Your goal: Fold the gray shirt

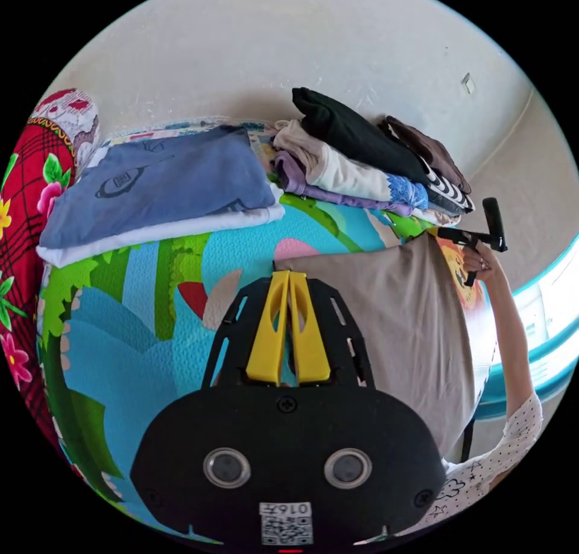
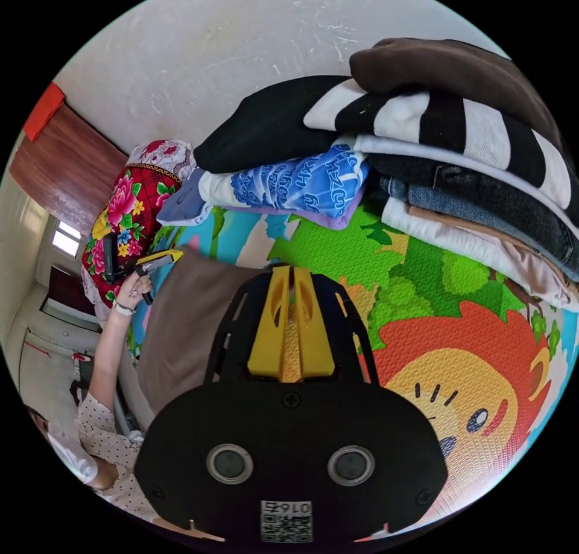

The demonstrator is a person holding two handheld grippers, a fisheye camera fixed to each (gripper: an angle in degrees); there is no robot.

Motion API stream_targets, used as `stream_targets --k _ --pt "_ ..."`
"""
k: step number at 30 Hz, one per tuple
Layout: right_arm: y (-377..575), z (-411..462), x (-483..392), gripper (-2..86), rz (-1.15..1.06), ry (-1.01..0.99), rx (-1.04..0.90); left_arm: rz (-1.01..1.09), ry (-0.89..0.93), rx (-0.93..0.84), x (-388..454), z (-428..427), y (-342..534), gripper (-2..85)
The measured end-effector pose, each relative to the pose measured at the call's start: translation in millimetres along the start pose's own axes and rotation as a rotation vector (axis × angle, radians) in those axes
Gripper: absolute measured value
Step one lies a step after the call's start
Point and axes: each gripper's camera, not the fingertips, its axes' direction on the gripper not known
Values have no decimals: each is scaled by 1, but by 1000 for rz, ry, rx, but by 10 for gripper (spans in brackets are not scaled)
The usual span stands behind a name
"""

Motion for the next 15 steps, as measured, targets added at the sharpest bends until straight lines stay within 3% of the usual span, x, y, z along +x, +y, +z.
stream_targets --k 5,9,15 --pt "-13 9 40 6 100 -35 8 -182 93 47 -59 -13 -17 -6" --pt "-12 3 65 17 150 -87 58 -158 271 30 -79 -11 -33 31" --pt "-13 -8 96 58 144 -217 49 -193 269 -14 -85 8 -62 47"
